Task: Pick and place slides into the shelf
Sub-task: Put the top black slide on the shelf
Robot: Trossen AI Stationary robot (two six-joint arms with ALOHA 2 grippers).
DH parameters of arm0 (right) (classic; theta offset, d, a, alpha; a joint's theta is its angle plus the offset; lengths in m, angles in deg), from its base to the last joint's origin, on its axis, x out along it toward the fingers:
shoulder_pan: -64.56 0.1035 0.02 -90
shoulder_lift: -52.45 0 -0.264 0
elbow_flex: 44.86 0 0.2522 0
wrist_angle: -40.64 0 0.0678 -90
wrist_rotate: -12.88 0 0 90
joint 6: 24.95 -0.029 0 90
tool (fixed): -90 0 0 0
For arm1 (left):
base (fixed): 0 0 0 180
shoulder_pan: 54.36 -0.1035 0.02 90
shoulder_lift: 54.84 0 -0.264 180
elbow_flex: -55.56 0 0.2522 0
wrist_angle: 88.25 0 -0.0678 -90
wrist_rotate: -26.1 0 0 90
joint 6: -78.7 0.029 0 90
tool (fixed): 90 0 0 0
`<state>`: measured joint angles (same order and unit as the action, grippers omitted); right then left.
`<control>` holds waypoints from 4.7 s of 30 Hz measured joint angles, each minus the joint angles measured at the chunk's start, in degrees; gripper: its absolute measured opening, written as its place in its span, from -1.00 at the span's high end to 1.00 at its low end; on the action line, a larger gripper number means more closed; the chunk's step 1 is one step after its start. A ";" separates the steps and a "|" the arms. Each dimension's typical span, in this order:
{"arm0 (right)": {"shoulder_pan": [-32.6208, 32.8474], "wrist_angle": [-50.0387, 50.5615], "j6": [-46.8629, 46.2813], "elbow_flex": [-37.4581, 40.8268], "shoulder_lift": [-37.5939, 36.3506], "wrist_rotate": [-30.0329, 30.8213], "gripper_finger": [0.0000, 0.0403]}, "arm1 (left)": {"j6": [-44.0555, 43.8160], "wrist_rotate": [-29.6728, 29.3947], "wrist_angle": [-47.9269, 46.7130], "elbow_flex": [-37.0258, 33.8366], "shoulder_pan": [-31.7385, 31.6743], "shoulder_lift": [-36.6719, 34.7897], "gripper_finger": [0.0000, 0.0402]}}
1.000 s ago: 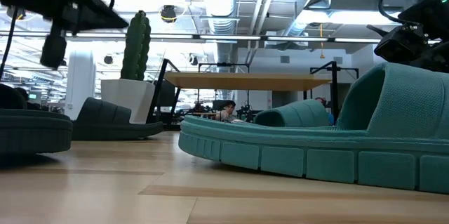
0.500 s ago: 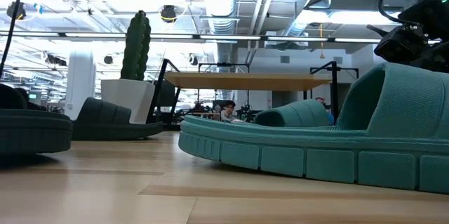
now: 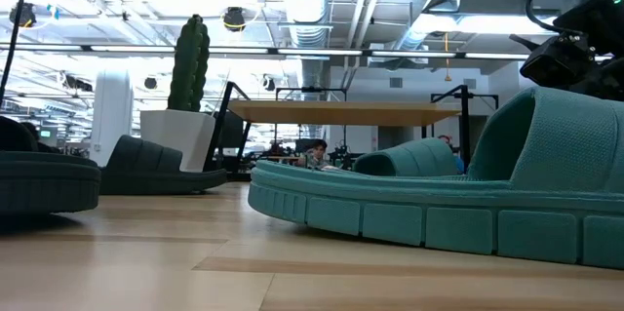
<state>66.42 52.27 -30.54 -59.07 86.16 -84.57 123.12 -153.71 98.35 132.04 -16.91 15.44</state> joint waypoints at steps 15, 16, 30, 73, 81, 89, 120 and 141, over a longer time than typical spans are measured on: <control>-0.02 0.01 0.02 0.00 0.02 0.01 -0.34 | -43.16 60.12 -70.64 9.50 -11.20 -14.56 1.00; 0.00 0.00 0.01 0.00 0.02 0.01 -0.34 | -48.70 62.27 -74.11 9.49 -12.62 -14.79 1.00; 0.00 0.01 0.00 0.01 0.02 -0.01 -0.34 | -81.74 70.90 -100.25 9.44 -16.25 -4.03 1.00; -0.01 0.03 0.00 0.02 0.02 0.00 -0.34 | -68.80 71.36 -59.68 -34.31 -14.93 -33.16 1.00; -0.01 0.02 0.02 0.02 0.00 -0.01 -0.34 | -75.34 73.24 -60.08 -34.80 -14.95 -33.16 1.00; -0.01 0.03 0.00 0.01 0.00 0.01 -0.34 | -84.49 77.06 -62.01 -34.80 -14.93 -33.16 0.99; 0.00 0.03 0.00 0.00 0.02 0.00 -0.34 | -96.15 74.45 -63.48 -40.46 -14.97 -32.70 0.43; -0.01 0.03 0.00 0.00 0.02 -0.01 -0.34 | -101.51 77.46 -76.88 -32.52 -14.97 -32.78 0.44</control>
<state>66.41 52.29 -30.54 -59.07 86.18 -84.58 21.61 -76.24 21.47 99.52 -31.88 -17.34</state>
